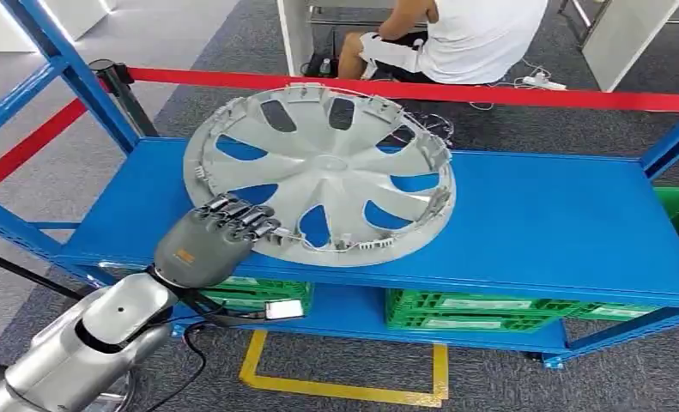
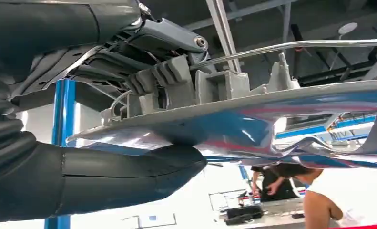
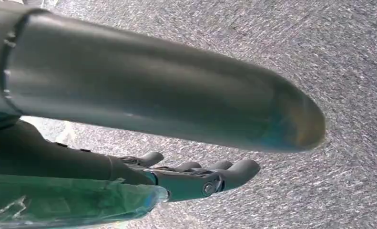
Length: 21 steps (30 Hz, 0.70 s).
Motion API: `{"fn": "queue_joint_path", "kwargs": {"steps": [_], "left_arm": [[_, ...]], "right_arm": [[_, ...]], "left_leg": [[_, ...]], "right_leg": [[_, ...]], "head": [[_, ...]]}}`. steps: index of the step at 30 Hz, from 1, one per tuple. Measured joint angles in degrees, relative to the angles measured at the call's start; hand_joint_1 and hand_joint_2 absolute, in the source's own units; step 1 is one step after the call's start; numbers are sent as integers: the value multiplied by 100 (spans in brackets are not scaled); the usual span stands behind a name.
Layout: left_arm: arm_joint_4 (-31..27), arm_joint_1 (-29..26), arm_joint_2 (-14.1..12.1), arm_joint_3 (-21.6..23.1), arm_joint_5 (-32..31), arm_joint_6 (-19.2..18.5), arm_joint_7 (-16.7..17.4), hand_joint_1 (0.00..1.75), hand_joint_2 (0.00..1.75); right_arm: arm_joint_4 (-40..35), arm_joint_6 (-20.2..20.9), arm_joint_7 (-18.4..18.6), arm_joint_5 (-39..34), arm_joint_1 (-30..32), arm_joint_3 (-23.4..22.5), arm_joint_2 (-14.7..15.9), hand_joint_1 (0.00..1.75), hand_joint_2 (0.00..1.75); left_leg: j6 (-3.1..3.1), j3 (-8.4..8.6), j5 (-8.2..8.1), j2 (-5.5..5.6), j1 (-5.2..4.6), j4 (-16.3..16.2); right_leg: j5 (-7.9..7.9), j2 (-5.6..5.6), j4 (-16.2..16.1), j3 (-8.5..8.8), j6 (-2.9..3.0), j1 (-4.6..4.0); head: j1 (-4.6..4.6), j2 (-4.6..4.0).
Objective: Take the parts from the cabinet and place them on the table.
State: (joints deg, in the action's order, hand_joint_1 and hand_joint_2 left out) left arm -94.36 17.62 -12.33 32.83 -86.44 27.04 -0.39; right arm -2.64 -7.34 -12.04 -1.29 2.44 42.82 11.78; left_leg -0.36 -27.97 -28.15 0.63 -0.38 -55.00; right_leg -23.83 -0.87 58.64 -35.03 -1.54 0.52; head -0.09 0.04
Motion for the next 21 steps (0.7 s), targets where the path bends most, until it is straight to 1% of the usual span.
{"fn": "queue_joint_path", "kwargs": {"steps": [21], "left_arm": [[-9,-53,-18,-39,79,-31,20,175,175]], "right_arm": [[2,13,11,5,0,48,-15,0,0]], "left_leg": [[2,-2,-2,0,-1,-4]], "right_leg": [[1,0,-2,0,-1,4]], "head": [[2,0]]}}
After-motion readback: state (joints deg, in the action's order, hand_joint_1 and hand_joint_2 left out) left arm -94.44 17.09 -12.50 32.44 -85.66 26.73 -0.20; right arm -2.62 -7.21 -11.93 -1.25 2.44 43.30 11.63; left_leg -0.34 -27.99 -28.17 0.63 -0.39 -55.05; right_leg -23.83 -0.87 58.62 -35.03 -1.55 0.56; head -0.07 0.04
